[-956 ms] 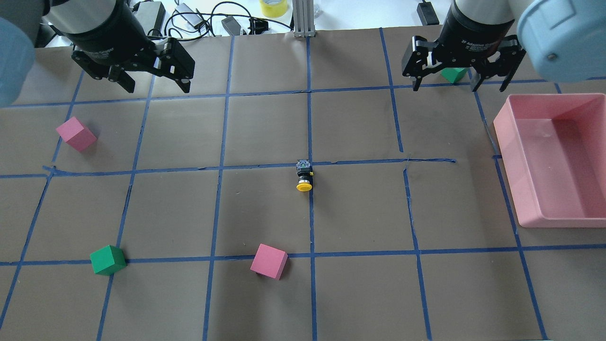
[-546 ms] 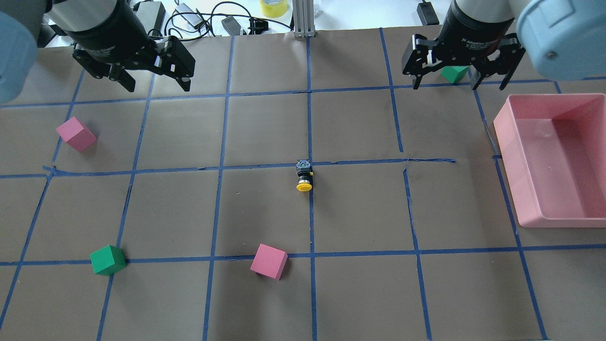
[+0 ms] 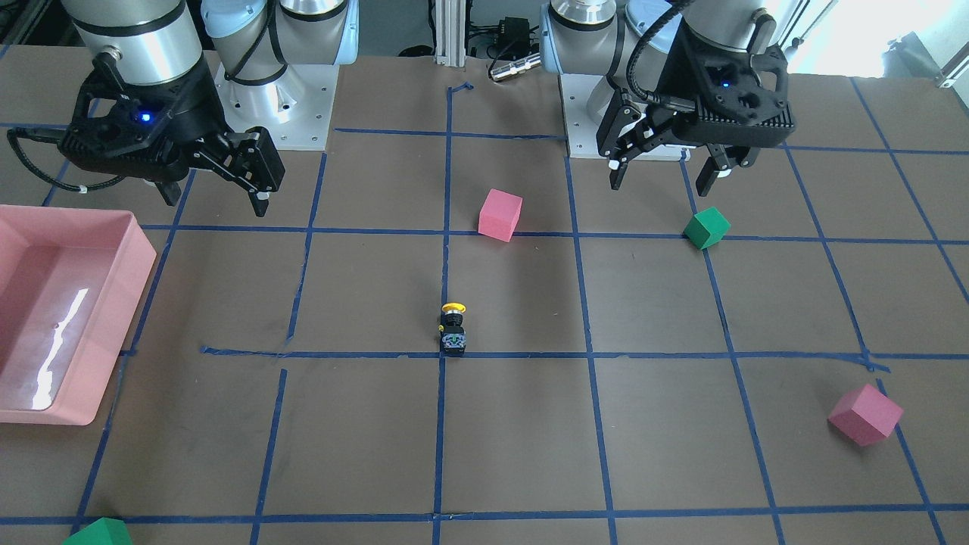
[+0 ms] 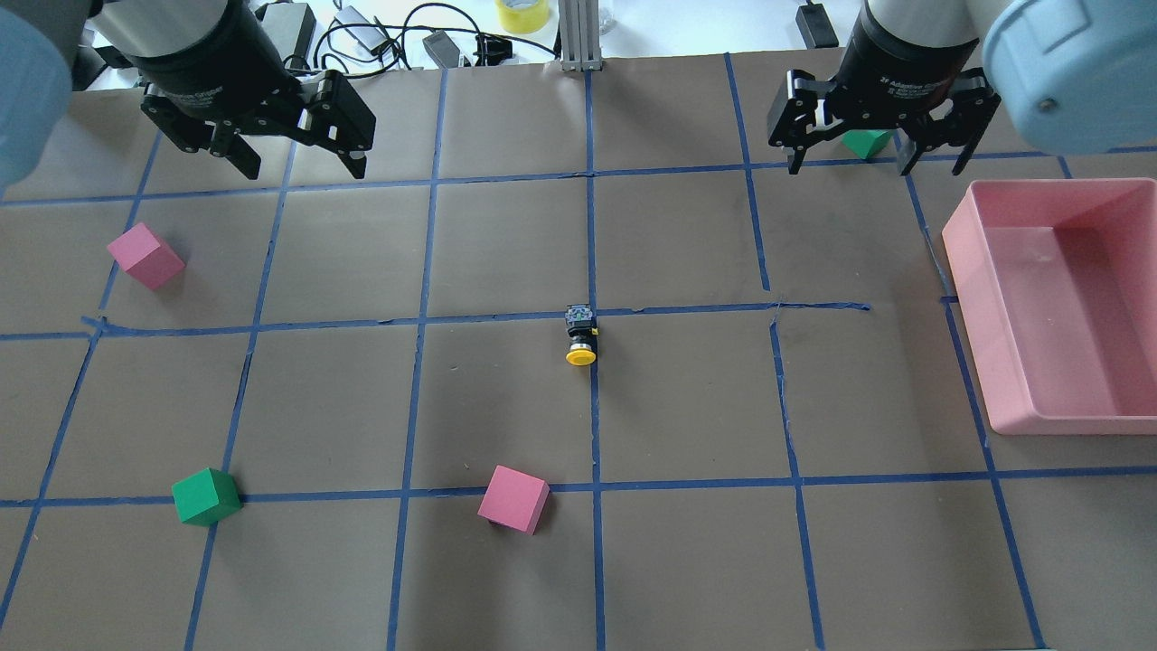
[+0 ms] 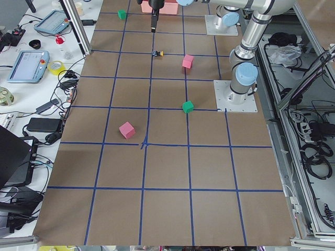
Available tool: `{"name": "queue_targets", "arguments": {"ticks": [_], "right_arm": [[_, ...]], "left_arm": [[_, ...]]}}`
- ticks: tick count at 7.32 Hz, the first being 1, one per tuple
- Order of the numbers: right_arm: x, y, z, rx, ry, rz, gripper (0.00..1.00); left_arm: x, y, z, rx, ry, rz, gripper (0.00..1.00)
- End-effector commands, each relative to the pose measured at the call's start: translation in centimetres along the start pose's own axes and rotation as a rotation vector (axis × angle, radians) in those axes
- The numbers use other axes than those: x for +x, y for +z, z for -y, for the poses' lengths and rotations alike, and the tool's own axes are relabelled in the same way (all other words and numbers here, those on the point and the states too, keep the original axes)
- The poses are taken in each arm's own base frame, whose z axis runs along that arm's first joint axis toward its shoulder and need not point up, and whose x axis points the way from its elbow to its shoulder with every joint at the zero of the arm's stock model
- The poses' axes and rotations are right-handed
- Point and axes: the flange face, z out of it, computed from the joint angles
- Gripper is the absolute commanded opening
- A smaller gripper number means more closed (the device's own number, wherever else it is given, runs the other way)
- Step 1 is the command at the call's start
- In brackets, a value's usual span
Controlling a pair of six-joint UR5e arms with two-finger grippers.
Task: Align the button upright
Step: 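Reach the left gripper to the lying button switch and grasp it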
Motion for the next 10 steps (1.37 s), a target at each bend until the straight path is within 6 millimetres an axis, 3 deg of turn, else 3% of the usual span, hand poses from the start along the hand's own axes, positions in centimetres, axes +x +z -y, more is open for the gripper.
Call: {"name": "queue_targets", "arguments": {"ticks": [1, 3, 5, 8, 10], "right_arm": [[0.0, 0.1, 0.0, -0.004, 0.0, -0.001, 1.0], [0.0, 0.1, 0.0, -0.002, 0.002, 0.001, 1.0], [0.0, 0.2, 0.0, -0.005, 0.001, 0.001, 1.0], [0.1, 0.7, -0.1, -0.013, 0.003, -0.002, 1.0], [0.1, 0.8, -0.1, -0.016, 0.002, -0.002, 1.0]], "left_arm": [[0.3, 0.2, -0.3, -0.023, 0.001, -0.018, 1.0], [0.4, 0.6, -0.3, -0.038, -0.001, -0.037, 1.0], [1.6, 2.5, -0.1, -0.064, -0.091, -0.043, 1.0], [6.4, 6.1, -0.2, -0.018, -0.134, -0.045, 1.0], [10.0, 10.7, -1.9, 0.125, -0.083, -0.061, 1.0]]}}
